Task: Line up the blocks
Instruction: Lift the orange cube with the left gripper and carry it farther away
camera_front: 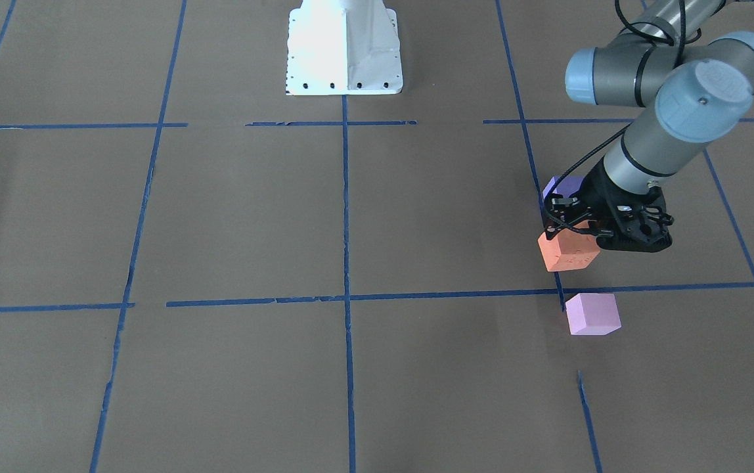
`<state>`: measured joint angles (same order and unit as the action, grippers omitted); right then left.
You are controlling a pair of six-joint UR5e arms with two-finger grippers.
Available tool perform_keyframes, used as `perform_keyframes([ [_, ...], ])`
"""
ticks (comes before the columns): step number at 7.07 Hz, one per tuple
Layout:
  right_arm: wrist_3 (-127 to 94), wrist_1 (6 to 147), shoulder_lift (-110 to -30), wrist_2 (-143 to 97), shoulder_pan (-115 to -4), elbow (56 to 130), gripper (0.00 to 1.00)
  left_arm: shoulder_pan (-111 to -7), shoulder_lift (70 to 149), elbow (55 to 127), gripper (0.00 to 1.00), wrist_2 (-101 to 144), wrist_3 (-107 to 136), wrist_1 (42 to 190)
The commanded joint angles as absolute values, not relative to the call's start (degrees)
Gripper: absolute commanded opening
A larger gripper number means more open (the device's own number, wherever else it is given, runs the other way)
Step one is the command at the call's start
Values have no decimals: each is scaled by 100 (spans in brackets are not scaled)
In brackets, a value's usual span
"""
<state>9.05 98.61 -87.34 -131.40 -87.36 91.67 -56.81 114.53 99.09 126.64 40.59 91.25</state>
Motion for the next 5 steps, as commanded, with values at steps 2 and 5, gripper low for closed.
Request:
perform_keyframes([
  [2, 905, 9861, -8736, -13140, -8736, 9167, 100, -6213, 10874, 10028, 0, 12683, 2874, 8965],
  [5, 905, 9861, -8736, -13140, -8736, 9167, 100, -6152, 10408, 10038, 0, 12700, 3687, 9759],
])
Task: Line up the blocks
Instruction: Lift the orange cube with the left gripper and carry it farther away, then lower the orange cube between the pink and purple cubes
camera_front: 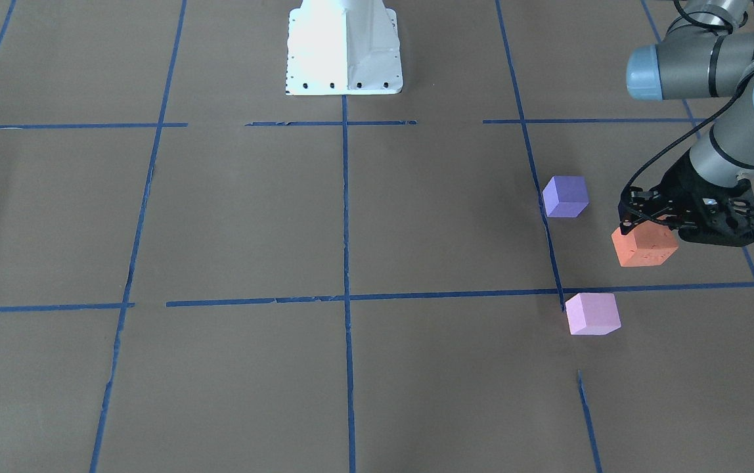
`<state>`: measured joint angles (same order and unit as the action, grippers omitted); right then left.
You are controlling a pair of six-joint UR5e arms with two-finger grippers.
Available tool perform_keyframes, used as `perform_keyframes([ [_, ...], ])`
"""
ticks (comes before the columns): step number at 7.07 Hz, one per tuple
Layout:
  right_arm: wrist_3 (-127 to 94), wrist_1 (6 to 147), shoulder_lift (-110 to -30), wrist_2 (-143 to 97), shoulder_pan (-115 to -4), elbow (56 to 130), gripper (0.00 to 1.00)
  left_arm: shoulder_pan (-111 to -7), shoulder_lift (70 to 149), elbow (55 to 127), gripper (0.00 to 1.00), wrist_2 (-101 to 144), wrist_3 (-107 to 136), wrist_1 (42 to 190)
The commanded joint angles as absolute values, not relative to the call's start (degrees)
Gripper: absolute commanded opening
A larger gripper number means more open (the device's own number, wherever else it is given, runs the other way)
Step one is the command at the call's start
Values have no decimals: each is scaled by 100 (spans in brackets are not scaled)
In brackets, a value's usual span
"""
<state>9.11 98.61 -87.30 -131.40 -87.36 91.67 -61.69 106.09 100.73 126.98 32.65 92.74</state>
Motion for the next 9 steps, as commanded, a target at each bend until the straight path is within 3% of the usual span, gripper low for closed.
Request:
perform_keyframes([
  [1, 914, 9861, -8728, -13140, -8736, 9167, 100, -6135, 10180, 9889, 0, 12700, 3979, 10408],
  [9, 914, 9861, -8736, -13140, -8736, 9167, 100, -5230, 10520, 8895, 0, 12937, 4500, 11329],
])
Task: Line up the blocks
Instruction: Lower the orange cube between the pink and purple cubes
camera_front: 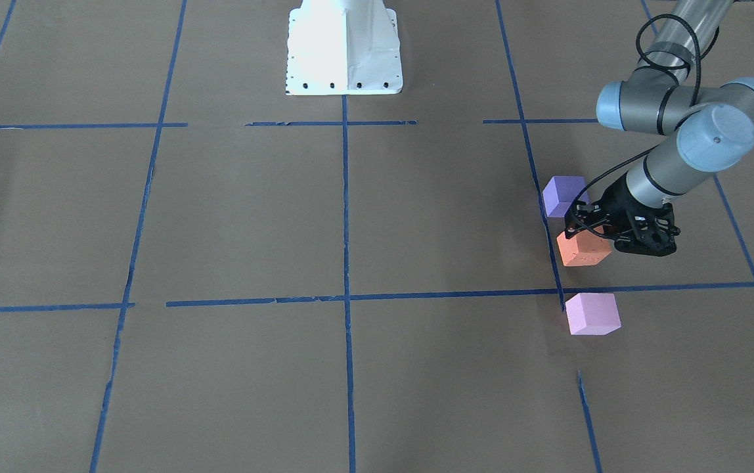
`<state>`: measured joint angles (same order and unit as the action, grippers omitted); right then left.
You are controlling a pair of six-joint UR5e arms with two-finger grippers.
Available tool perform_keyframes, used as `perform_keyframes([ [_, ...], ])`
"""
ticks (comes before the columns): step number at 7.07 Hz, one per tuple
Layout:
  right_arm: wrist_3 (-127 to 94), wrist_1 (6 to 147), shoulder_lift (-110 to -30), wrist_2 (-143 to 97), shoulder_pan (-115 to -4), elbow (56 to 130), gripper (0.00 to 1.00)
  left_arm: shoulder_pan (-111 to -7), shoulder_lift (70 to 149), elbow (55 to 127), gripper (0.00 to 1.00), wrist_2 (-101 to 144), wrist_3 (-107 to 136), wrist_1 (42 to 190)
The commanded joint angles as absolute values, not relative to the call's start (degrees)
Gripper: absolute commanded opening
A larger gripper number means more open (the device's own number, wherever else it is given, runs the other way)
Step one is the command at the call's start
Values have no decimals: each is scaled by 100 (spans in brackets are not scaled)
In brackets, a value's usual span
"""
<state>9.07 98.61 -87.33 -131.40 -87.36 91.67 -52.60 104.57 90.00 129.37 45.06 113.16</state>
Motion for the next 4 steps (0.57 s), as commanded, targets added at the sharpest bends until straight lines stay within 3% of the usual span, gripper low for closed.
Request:
perform_keyframes([
  [1, 914, 9861, -8728, -13140, -8736, 9167, 100, -5229, 10521, 8834, 2, 12929, 4483, 11338],
  [3, 914, 9861, -8728, -13140, -8736, 9167, 100, -5168, 10512, 8675, 24, 12920, 4430, 11645],
  [4, 914, 9861, -8728, -13140, -8736, 9167, 100, -5159, 10512, 8675, 55, 12911, 4421, 11654],
])
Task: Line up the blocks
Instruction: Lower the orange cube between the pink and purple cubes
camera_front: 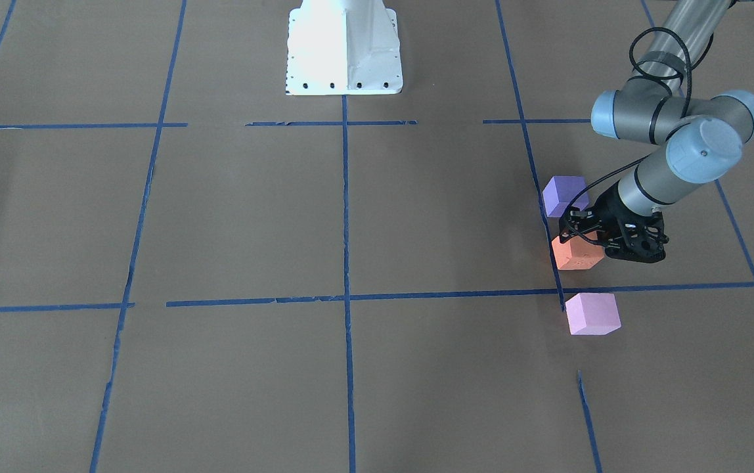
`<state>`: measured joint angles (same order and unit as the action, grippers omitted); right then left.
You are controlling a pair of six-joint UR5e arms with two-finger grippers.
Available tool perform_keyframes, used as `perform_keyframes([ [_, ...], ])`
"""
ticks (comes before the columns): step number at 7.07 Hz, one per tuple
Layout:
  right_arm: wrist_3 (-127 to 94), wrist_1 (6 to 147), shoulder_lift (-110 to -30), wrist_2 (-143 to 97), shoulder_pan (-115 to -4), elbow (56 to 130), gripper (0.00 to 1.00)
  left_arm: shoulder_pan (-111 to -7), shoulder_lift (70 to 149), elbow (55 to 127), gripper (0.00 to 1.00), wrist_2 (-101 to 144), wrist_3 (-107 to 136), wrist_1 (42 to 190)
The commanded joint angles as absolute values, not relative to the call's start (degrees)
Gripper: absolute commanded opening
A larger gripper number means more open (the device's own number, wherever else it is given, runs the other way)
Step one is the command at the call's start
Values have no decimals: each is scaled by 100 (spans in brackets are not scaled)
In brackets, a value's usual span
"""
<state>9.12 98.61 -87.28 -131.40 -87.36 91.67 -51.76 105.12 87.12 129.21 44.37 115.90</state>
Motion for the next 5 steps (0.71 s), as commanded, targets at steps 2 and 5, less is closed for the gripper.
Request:
perform_keyframes([
  [2, 914, 9853, -8728, -13140, -8736, 9167, 100, -5159, 10521, 8684, 100, 12902, 4421, 11654],
  [5, 905, 9861, -8736, -13140, -8736, 9167, 100, -5177, 10503, 8945, 100, 12946, 4430, 11550],
])
